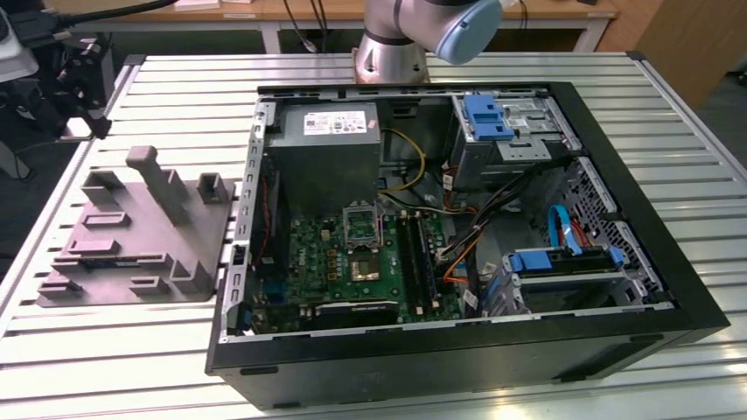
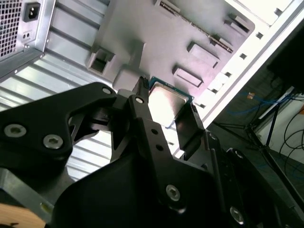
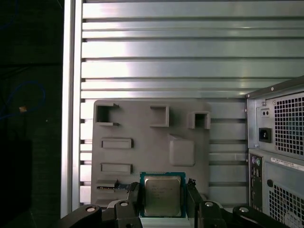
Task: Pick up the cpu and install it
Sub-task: 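Pick up the cpu and move it towards the insertion slot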
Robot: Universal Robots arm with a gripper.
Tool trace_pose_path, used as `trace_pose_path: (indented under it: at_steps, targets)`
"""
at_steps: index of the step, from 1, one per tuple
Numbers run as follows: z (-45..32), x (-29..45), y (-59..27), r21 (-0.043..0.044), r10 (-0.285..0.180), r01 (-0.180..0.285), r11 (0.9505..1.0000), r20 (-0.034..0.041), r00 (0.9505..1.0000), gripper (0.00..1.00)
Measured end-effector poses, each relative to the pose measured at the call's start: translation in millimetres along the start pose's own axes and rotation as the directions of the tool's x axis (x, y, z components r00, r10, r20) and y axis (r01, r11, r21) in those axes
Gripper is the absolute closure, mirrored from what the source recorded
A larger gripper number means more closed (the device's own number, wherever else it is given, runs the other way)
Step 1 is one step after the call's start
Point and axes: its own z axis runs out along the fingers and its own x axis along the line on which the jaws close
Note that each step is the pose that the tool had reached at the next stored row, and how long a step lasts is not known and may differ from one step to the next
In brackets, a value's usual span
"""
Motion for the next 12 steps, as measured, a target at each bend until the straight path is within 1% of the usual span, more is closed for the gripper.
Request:
trace_pose_path:
  at_steps: [8,12]
  targets:
    - [0.0,-9.1,0.2,0.0,0.0,0.0,1.0,0.0,1.0,0.53]
    - [0.1,-15.0,0.3,0.0,0.0,0.0,1.0,0.0,1.0,0.53]
